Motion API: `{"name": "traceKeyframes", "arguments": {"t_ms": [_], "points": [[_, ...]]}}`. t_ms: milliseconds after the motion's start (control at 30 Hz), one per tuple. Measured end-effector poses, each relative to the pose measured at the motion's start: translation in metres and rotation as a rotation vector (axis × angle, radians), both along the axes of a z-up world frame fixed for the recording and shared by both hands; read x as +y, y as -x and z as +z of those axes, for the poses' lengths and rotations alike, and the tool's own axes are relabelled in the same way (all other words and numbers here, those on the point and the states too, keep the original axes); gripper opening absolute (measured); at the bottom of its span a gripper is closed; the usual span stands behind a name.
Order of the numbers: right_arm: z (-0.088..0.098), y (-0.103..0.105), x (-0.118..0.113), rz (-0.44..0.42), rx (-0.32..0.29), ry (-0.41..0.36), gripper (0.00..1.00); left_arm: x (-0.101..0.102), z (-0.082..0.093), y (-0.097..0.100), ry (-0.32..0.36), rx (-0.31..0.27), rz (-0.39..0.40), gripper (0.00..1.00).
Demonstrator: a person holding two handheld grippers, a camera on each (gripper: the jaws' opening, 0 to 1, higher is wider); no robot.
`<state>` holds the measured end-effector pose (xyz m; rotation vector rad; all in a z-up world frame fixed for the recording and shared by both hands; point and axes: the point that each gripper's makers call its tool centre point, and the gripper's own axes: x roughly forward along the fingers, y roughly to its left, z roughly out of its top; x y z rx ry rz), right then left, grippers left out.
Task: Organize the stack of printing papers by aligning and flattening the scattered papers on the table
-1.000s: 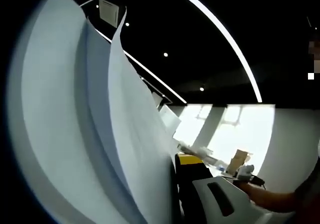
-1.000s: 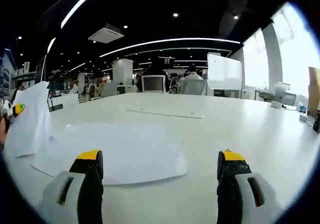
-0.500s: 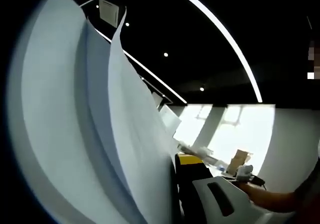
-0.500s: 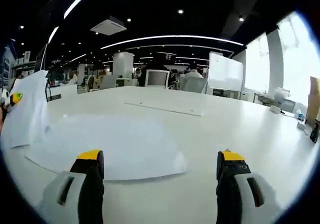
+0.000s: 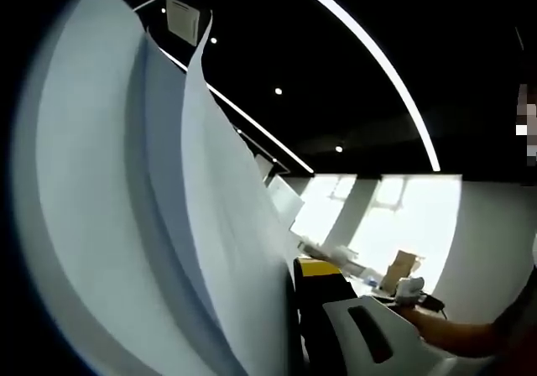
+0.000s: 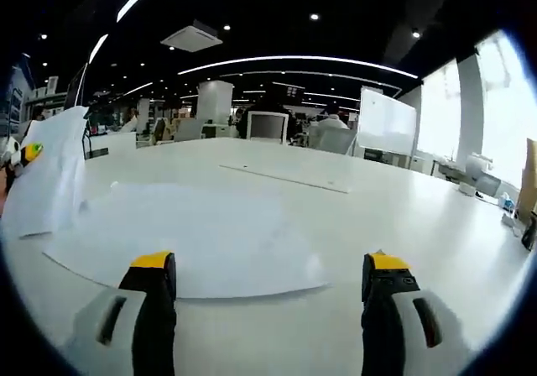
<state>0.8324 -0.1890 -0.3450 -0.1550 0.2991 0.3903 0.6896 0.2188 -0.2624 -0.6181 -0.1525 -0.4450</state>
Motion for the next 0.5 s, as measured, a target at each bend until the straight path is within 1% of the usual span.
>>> {"name": "traceKeyframes", "arguments": {"t_ms": [33, 167, 233, 300, 333, 367, 400, 467, 500], "points": [[-0.001, 0.0, 0.0, 0.002, 0.006, 0.002, 0.85, 0.0, 0.0, 0.0, 0.0, 0.0, 0.0, 0.1], [-0.001, 0.0, 0.001, 0.017, 0.028, -0.044, 0.84, -0.001, 0.0, 0.0, 0.001, 0.001, 0.0, 0.1], [-0.003, 0.0, 0.003, 0.024, 0.042, -0.046, 0.84, -0.001, 0.0, 0.0, 0.001, 0.002, 0.0, 0.1], [-0.008, 0.001, 0.006, 0.036, 0.064, -0.028, 0.83, -0.001, 0.0, 0.0, 0.001, 0.002, 0.0, 0.1], [-0.014, 0.005, 0.007, 0.038, 0.095, -0.024, 0.82, 0.0, 0.0, 0.0, 0.001, 0.002, 0.0, 0.1], [-0.01, 0.002, 0.008, 0.043, 0.078, -0.031, 0.81, 0.0, 0.0, 0.0, 0.001, 0.002, 0.0, 0.1], [-0.01, 0.002, 0.009, 0.048, 0.081, -0.038, 0.79, 0.0, 0.0, 0.0, 0.002, 0.001, -0.001, 0.1], [-0.014, 0.003, 0.011, 0.054, 0.113, -0.067, 0.76, 0.0, 0.0, 0.0, 0.003, 0.001, -0.002, 0.1], [-0.012, 0.003, 0.011, 0.058, 0.095, -0.051, 0.76, 0.0, 0.0, 0.0, 0.003, 0.001, -0.002, 0.1]]}}
